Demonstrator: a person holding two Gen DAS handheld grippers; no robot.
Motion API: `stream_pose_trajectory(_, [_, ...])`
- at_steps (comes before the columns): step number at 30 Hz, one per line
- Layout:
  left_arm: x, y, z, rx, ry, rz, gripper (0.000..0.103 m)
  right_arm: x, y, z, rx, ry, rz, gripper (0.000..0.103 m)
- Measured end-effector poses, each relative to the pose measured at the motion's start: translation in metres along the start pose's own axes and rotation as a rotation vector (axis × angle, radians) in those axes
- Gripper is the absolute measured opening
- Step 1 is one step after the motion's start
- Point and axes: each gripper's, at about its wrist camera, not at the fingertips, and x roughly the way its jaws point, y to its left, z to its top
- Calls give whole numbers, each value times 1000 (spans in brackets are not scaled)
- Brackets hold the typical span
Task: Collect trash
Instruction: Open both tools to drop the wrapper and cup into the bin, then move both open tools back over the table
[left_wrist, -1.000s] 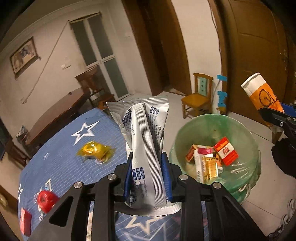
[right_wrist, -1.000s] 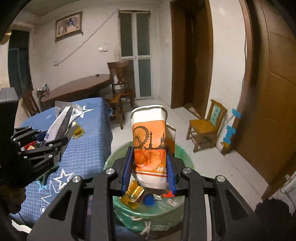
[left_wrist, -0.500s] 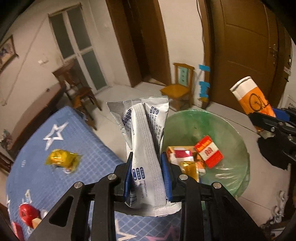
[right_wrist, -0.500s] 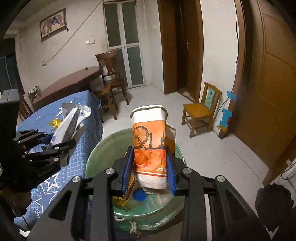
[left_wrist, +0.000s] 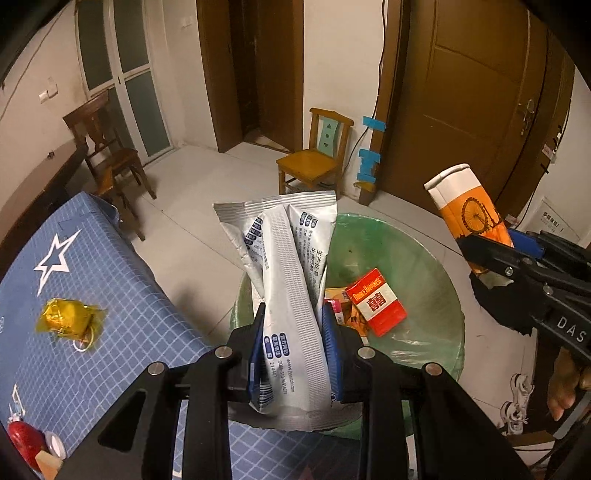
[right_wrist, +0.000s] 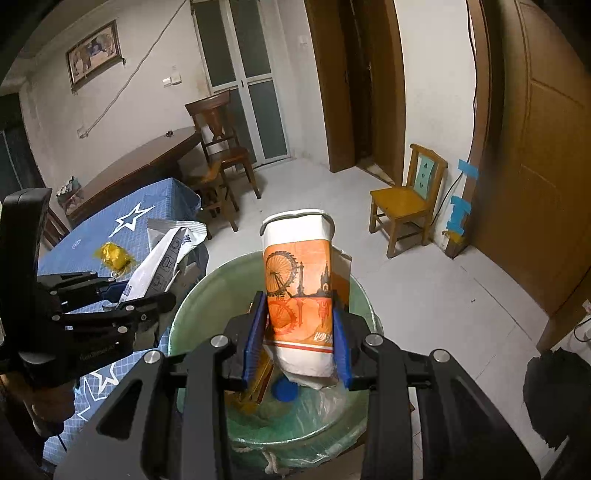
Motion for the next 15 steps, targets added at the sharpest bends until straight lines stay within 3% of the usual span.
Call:
stream_pose_trajectory(3, [3,2,5,-7,-1,-27,30,4,0,3,11,9,8,32])
stream_pose_trajectory(5, [4,1,9,4,-9,-32,36,8,1,6,6,16,21,38])
stream_pose_trajectory(7, [6,5,11,1,-7,13,59,15,0,10,12,26,28,44])
stream_pose_trajectory(15, [-29,29,7,-64,-74,51,59,16,-1,10,18,16,53,44])
